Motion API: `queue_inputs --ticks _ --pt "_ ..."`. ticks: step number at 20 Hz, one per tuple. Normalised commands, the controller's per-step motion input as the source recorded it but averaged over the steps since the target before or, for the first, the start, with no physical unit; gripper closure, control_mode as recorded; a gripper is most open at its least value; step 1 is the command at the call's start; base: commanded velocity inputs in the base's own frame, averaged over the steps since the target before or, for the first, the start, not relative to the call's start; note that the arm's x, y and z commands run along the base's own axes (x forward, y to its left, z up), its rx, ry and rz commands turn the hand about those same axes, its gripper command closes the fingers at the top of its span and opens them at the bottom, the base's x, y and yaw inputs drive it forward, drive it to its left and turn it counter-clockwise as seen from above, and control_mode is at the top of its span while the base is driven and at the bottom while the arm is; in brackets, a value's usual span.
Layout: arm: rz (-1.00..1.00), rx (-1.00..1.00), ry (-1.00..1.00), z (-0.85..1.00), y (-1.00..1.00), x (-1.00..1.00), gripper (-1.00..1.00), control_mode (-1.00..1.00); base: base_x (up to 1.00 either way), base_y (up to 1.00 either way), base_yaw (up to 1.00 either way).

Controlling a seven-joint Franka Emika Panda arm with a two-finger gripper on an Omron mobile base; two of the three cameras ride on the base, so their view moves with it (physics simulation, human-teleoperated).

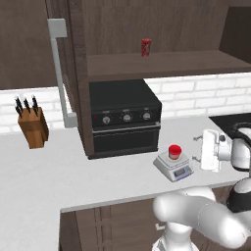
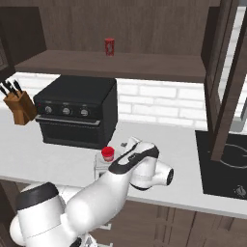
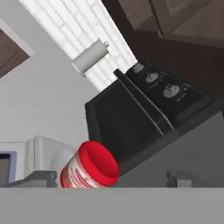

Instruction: Pick the jam and place it on the digital scale for weighing, and close the cabinet.

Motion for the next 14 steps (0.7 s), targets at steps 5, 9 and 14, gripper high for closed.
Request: queue_inputs --ticks 5,9,14 --pt "0.00 0.03 -0.82 0.78 -0.10 -0.40 -1.00 -1.00 0.00 0.00 0.00" --pt "-0.01 0.00 -0.83 0.72 -0.46 -0.52 -1.00 -1.00 0.00 0.00 0.00" --pt "-0.04 0.03 -0.66 0.65 -0.60 -0.34 -1.00 -1.00 0.00 0.00 0.00"
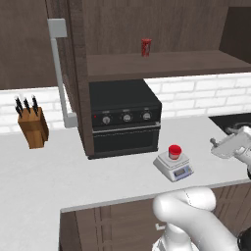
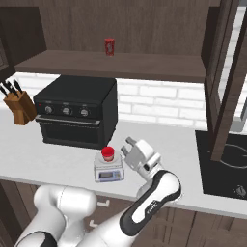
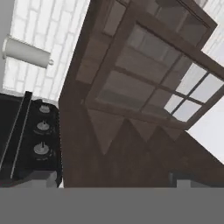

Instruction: Pick the jam and place it on the digital scale for weighing, and close the cabinet.

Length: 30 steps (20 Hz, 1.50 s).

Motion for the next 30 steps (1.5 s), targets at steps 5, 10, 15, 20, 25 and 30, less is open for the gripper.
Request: queue_inputs --ticks 5,10,15,20,25,30 --pt "-0.08 0.12 -0.11 0.61 -0.70 -0.04 -1.00 -1.00 0.00 0.00 0.00" --pt "-0.11 0.32 -0.15 0.29 -0.84 -0.04 -1.00 -1.00 0.00 0.00 0.00" --pt "-0.25 0.14 -0.14 0.24 -0.67 -0.02 -1.00 -1.00 0.00 0.00 0.00" --pt "-0.14 0.15 -0.01 0.29 -0.73 0.00 -1.00 -1.00 0.00 0.00 0.00" --pt "-0.15 0.09 -0.12 0.08 -0.85 0.00 -1.00 -1.00 0.00 0.00 0.00" --pt "-0.15 0.06 -0.05 0.01 -0.66 0.00 -1.00 -1.00 0.00 0.00 0.00"
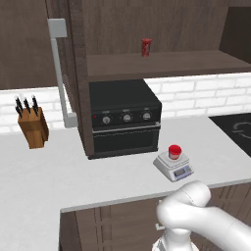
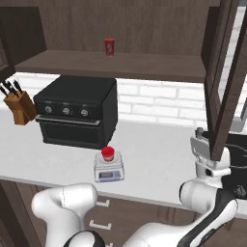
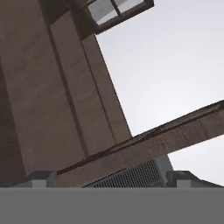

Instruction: Pick the jam and place it on the digital scale for weighing, and close the cabinet.

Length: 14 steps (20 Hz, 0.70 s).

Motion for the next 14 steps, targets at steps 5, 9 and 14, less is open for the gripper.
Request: queue_inputs --ticks 5,9,14 --pt "-0.20 0.00 0.00 0.00 -0.40 0.07 -1.00 -1.00 0.00 0.00 0.00" --pt "-0.05 0.09 0.00 0.05 -0.67 0.00 -1.00 -1.00 0.00 0.00 0.00" --pt "0.00 0.09 -0.06 0.08 -0.28 0.00 -1.00 -1.00 0.00 0.00 0.00"
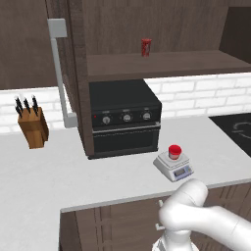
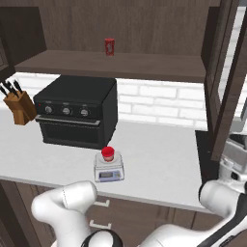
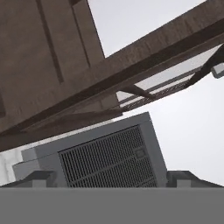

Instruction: Pick the jam and place it on the digital scale for weighing, and close the cabinet.

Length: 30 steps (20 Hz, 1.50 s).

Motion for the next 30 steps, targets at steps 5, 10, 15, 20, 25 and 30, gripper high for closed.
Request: queue_inputs --ticks 5,10,15,20,25,30 --pt "0.00 0.00 -0.33 0.57 0.00 -0.15 -1.00 -1.00 0.00 0.00 0.00" --pt "0.00 -0.01 -0.29 0.72 0.09 -0.34 -1.00 -1.00 0.00 0.00 0.00" --pt "0.00 -0.21 -0.17 0.54 0.81 -0.63 -1.00 -1.00 0.00 0.00 0.00" --pt "0.00 -0.34 -0.12 0.66 1.00 -0.45 -1.00 -1.00 0.00 0.00 0.00" --pt "0.00 -0.38 -0.02 0.39 1.00 -0.30 -1.00 -1.00 0.00 0.00 0.00" --pt "-0.09 -0.42 0.05 0.01 1.00 -0.02 -1.00 -1.00 0.00 0.00 0.00"
